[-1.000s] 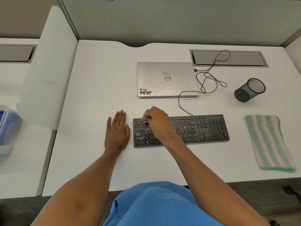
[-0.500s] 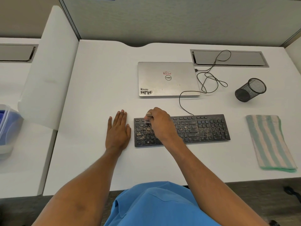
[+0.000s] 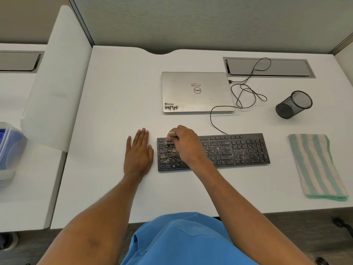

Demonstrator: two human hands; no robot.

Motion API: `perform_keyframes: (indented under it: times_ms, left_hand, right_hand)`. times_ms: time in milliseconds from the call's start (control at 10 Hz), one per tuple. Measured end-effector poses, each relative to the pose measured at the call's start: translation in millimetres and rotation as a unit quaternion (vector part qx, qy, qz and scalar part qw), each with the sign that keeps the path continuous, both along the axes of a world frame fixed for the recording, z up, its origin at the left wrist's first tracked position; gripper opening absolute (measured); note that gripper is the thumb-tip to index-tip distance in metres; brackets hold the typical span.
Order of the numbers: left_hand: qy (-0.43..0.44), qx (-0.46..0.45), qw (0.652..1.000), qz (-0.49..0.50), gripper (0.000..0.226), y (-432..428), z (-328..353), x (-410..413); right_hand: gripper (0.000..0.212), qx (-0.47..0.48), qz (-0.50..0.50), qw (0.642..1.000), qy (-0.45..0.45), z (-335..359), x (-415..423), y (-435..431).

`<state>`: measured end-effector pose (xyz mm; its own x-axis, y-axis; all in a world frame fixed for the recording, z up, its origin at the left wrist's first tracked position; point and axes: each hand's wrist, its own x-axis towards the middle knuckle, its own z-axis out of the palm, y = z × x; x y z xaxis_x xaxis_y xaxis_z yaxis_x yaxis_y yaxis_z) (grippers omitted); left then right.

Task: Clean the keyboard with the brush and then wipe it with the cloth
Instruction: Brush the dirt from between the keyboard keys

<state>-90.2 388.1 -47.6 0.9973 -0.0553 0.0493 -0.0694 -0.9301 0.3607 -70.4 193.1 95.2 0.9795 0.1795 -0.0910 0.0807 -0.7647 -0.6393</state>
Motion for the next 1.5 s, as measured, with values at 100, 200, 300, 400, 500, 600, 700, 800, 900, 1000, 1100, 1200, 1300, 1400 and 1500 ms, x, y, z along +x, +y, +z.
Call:
perform_keyframes:
  times_ms: [100,200,300,400,500,600,700,800,900,1000,1100,1200,1300,1400,1500]
  left_hand:
    - [-0.003,0.0,1.0,0.002,0.064,0,0,0]
    - [-0.004,0.003,1.0,0.001,0.063,0,-1,0]
    - [-0.003,0.005,1.0,0.002,0.064,1,0,0]
    - [-0.001,0.007,1.0,0.001,0.064,1,0,0]
    - [0.0,0.006,1.0,0.002,0.064,0,0,0]
    - [0.0,0.007,1.0,0.002,0.064,0,-1,0]
    - [0.002,0.008,1.0,0.003,0.064,0,0,0]
    - [0.002,0.007,1.0,0.003,0.064,0,1,0]
    - [0.001,0.005,1.0,0.003,0.064,0,0,0]
    - [0.0,0.006,1.0,0.003,0.063,1,-1,0]
    - [0.001,0.003,1.0,0.003,0.063,0,-1,0]
    - [0.0,0.002,1.0,0.004,0.063,0,0,0]
    - [-0.003,0.001,1.0,0.004,0.063,0,0,0]
    - [-0.002,0.003,1.0,0.003,0.063,0,0,0]
    - [-0.003,0.002,1.0,0.002,0.063,1,-1,0]
  right_hand:
    - [0.016,-0.017,-0.027,0.999,0.003,3,1,-10]
    - [0.019,0.047,-0.074,0.996,-0.012,10,-1,-12]
    - [0.024,0.138,-0.111,0.984,-0.034,16,-4,-5]
    - [0.024,0.141,-0.109,0.984,-0.019,11,-6,-1]
    - [0.024,0.111,-0.1,0.989,0.005,2,-10,-1]
    - [0.027,0.111,-0.096,0.989,0.016,0,-11,-3]
    - [0.029,0.159,-0.106,0.982,0.004,6,-11,-5]
    - [0.028,0.163,-0.113,0.98,-0.013,13,-13,-4]
    - [0.026,0.154,-0.112,0.982,-0.017,14,-17,-1]
    - [0.027,0.147,-0.098,0.984,-0.002,10,-18,0]
    - [0.029,0.135,-0.078,0.987,0.026,8,-20,0]
    - [0.03,0.148,-0.084,0.985,0.01,9,-20,1]
    - [0.03,0.145,-0.095,0.985,-0.023,10,-19,2]
    - [0.029,0.144,-0.091,0.985,-0.026,12,-20,3]
    - [0.029,0.131,-0.077,0.988,-0.001,8,-21,4]
